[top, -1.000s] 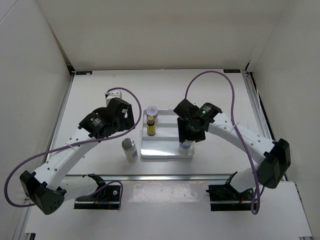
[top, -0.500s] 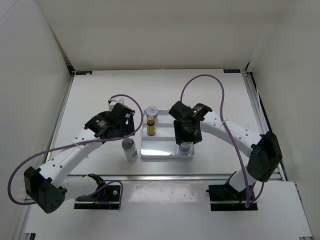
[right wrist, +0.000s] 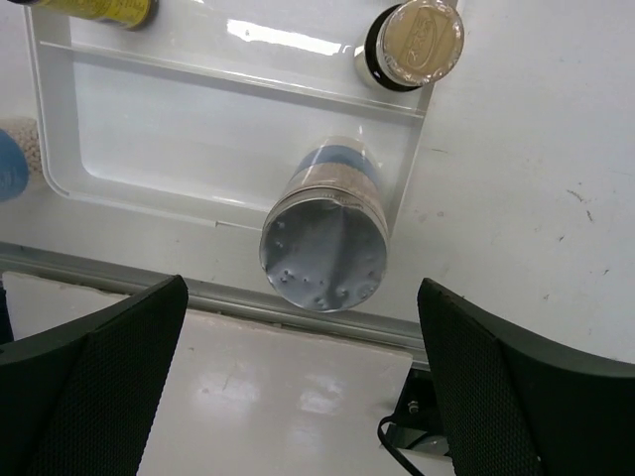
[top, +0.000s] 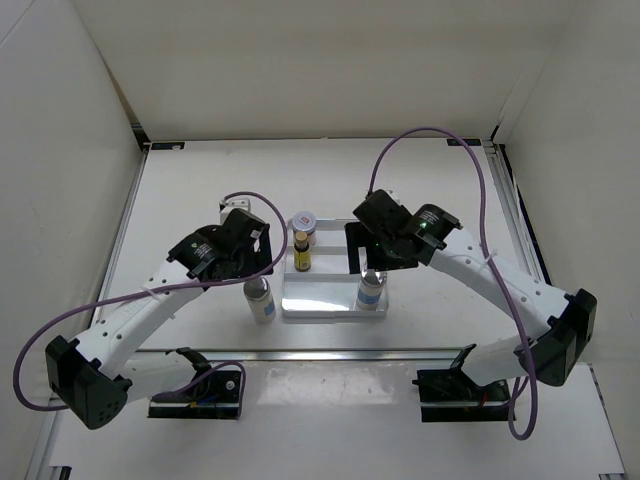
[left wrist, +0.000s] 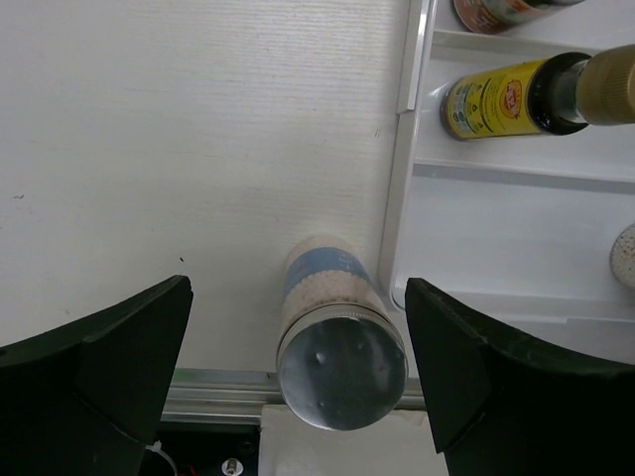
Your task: Organize the condiment bottles
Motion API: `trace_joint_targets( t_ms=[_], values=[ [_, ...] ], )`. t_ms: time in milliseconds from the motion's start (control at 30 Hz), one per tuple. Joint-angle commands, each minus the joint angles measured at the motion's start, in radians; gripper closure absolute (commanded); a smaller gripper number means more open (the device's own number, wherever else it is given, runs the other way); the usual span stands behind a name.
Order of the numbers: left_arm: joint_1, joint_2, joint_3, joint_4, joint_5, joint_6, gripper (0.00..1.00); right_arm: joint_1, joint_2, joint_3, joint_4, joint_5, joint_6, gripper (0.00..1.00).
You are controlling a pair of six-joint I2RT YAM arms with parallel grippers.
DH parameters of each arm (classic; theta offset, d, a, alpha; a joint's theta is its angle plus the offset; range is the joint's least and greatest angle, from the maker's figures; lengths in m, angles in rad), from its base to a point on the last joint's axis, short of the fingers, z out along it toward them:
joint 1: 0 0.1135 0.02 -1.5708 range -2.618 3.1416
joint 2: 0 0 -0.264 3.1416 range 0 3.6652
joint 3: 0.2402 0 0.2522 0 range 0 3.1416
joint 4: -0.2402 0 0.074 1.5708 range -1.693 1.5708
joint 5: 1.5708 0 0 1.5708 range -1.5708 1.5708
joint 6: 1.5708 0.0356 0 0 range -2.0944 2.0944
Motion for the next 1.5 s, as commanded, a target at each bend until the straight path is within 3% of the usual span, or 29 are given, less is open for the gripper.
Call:
trace_joint_targets(
  t_ms=[0,533,667,767,800,900,1200,1467],
  values=[
    [-0.005,-0.011,-0.026,0.008,0.046,-0.011,0.00,0.006,0.000,0.028,0.015,0.030,-0.024,0.00],
    [-0.023,0.044,-0.028,0.008,0.210,0.024,0.00,0.006,-0.009,-0.015,0.015,0.002,0.005,0.00],
    [-0.023,0.080,0.002,-0.011,0.247,0.048,0.10,0.006,-0.009,-0.024,0.015,0.011,0.005,0.00],
    [-0.023,0.101,0.020,-0.039,0.256,0.057,0.29,0.006,-0.019,-0.024,0.015,0.022,0.005,0.00],
    [-0.023,0.101,0.020,-0.053,0.256,0.057,0.42,0.006,-0.019,-0.024,0.015,0.022,0.014,0.00],
    [-0.023,0.101,0.072,-0.111,0.233,0.048,0.58,0.006,-0.029,-0.033,0.006,0.022,0.014,0.00],
    [-0.081,0.103,0.328,-0.162,0.190,0.037,0.74,0.006,-0.039,-0.034,0.006,0.031,0.023,0.00],
    [-0.132,0.192,0.356,-0.105,0.190,0.017,0.74,0.006,-0.039,-0.034,-0.016,0.060,0.023,0.00]
  ],
)
